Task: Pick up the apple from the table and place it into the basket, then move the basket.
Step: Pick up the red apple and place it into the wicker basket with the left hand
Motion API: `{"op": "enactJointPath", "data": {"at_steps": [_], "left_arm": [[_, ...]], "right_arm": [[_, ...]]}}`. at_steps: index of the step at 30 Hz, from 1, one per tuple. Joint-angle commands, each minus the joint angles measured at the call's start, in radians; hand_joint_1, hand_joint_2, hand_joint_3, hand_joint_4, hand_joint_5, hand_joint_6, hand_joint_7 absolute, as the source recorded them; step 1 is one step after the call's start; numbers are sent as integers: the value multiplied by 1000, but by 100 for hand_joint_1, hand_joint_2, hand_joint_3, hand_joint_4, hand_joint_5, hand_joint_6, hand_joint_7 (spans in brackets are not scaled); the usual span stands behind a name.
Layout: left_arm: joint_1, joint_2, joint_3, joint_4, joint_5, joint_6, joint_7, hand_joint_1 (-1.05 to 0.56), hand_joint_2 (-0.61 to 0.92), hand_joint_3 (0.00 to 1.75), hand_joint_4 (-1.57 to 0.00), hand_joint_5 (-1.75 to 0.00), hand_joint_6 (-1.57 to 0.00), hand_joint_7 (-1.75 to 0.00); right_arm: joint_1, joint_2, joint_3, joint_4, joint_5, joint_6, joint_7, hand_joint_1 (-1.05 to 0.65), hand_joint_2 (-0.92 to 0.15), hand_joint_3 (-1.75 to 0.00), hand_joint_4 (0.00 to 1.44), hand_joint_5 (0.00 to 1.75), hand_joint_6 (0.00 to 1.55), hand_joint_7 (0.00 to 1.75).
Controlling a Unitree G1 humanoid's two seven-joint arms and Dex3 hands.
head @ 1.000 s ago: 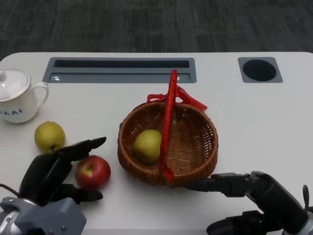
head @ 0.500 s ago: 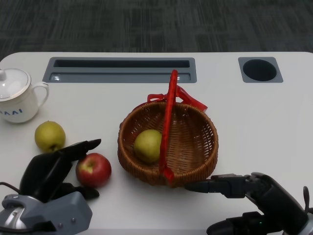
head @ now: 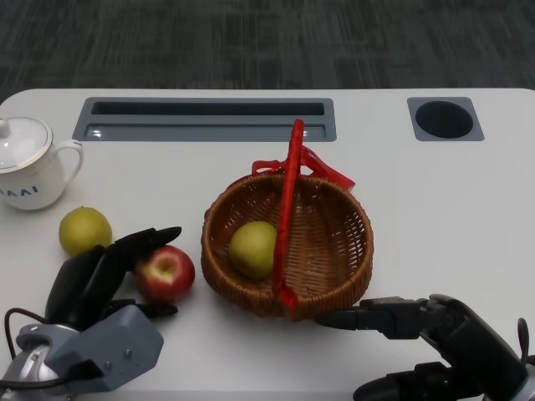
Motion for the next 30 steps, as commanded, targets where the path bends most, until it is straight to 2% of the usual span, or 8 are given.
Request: {"op": "enactJointPath", "data": {"at_steps": [1,8,14,19,30], "left_arm": [[15,6,2,3,-28,-19,-76,-12,80,1,-127,-6,-110,-3],[49,11,41,-39,-114,-67,-171,-13,82,1,-125,-3,-109,-1],[89,30,58,-115,-117,-135,-145,-16,82,0,-128,-3,-110,-1],[148,46,82,-250,-106,-152,-121,-13,81,0,-128,-2,-110,-1],[285,80,164,-597,-106,-81,-145,-10,80,0,-129,-3,-112,-1]], "right_arm": [[3,-7,-9,6,16,-14,-4,-53,-89,-1,80,0,72,0],[2,-7,-7,7,21,-11,-1,-53,-90,0,80,0,72,0],[-2,-11,-6,12,27,-12,6,-53,-90,0,80,0,72,0],[-3,-9,-6,17,29,-16,8,-53,-90,0,80,0,72,0],[3,-10,-2,9,36,-11,16,-53,-91,0,80,0,72,0]]}}
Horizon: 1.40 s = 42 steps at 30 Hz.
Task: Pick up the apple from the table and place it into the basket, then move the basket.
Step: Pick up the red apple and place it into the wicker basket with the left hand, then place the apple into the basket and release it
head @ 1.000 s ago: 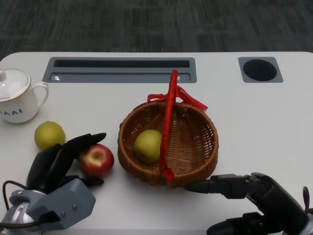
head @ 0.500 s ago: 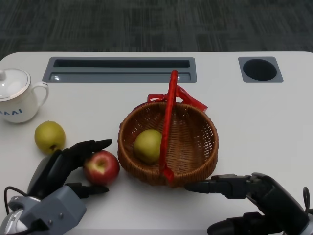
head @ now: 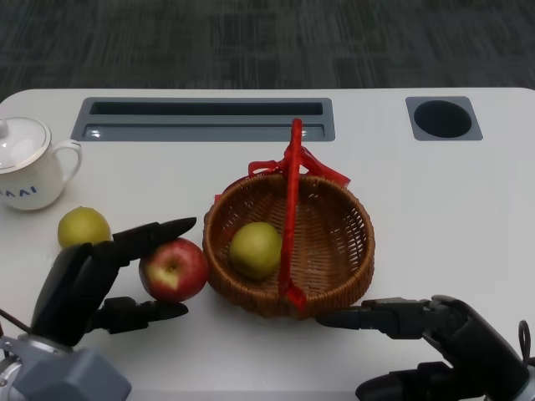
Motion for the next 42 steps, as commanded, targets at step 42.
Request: {"op": "enactJointPath", "data": {"at_steps": [42], "left_arm": [[-125,-70,20,-312,-35,164,-184,-6,76,0,-133,-1,-116,0]], "right_arm": [[14,2,-8,-14,-9,-4,-2,-55,-91,0,81,0,72,0]]}}
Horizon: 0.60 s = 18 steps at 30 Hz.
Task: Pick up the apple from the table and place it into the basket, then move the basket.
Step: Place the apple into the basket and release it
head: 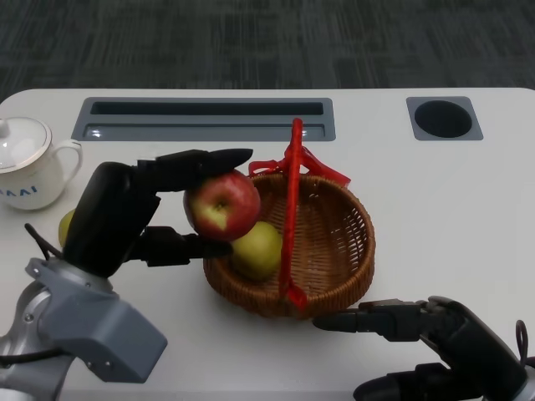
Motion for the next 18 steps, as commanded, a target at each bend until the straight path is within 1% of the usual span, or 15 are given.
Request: {"op": "enactJointPath", "data": {"at_steps": [1,8,13,15,16,18], "left_arm": [[-54,1,-12,63,-7,-8,-10,-5,76,0,-132,-1,-116,0],[-118,-17,-38,179,-5,-6,-21,1,77,0,-129,0,-115,0],[-157,-28,-52,260,17,-36,4,0,75,0,-129,-1,-115,-1],[-172,-31,-58,299,23,-60,12,-2,73,0,-122,0,-110,0],[-177,-29,-62,314,27,-73,13,-4,71,0,-115,0,-104,0],[-183,-19,-71,333,42,-89,15,-13,67,0,-95,0,-89,0]], "right_arm": [[11,-4,-8,-4,-7,-7,-13,-54,-91,0,81,0,72,0],[15,-8,-8,-4,-10,-12,-19,-54,-91,0,80,0,72,0],[18,-4,-8,-5,-11,-12,-23,-54,-91,0,80,0,72,0],[19,-4,-8,-7,-10,-12,-25,-54,-91,0,80,0,72,0],[20,-5,-8,-8,-9,-12,-25,-54,-91,0,80,0,72,0],[21,-4,-7,-7,-10,-14,-27,-54,-91,0,80,0,72,0]]}}
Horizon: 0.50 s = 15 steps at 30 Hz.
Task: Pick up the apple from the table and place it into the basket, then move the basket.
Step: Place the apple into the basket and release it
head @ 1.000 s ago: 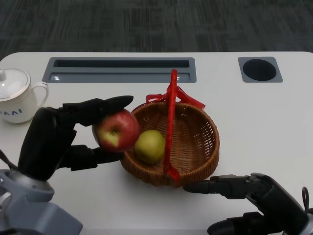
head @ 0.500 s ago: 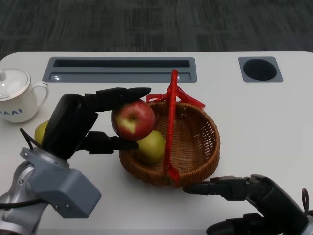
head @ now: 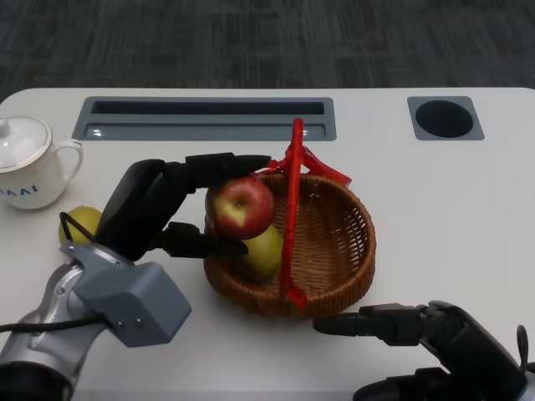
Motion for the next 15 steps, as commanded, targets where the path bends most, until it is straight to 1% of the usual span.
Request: {"op": "enactJointPath", "data": {"at_steps": [1,5,9,12,15], "left_arm": [[-25,22,-13,29,27,-36,22,-18,66,0,-85,0,-80,0],[-21,44,-32,26,63,-15,8,-43,67,1,-49,0,-47,0],[-12,64,-51,2,64,18,-39,-64,71,1,-22,0,-22,0],[-11,73,-60,-4,56,13,-56,-81,73,1,-8,0,-11,0],[-13,78,-64,-5,44,3,-67,-92,75,1,-1,0,-5,0]], "right_arm": [[8,-5,-7,-4,7,-11,-10,-54,-91,0,80,0,72,0],[8,-6,-6,-5,5,-13,-11,-54,-92,0,80,0,72,0],[8,-6,-7,-4,1,-16,-15,-54,-92,0,80,0,72,0],[9,-7,-5,-7,4,-11,-13,-54,-91,0,80,0,72,0],[10,-9,-2,-11,10,-4,-10,-53,-91,0,80,0,72,0]]}}
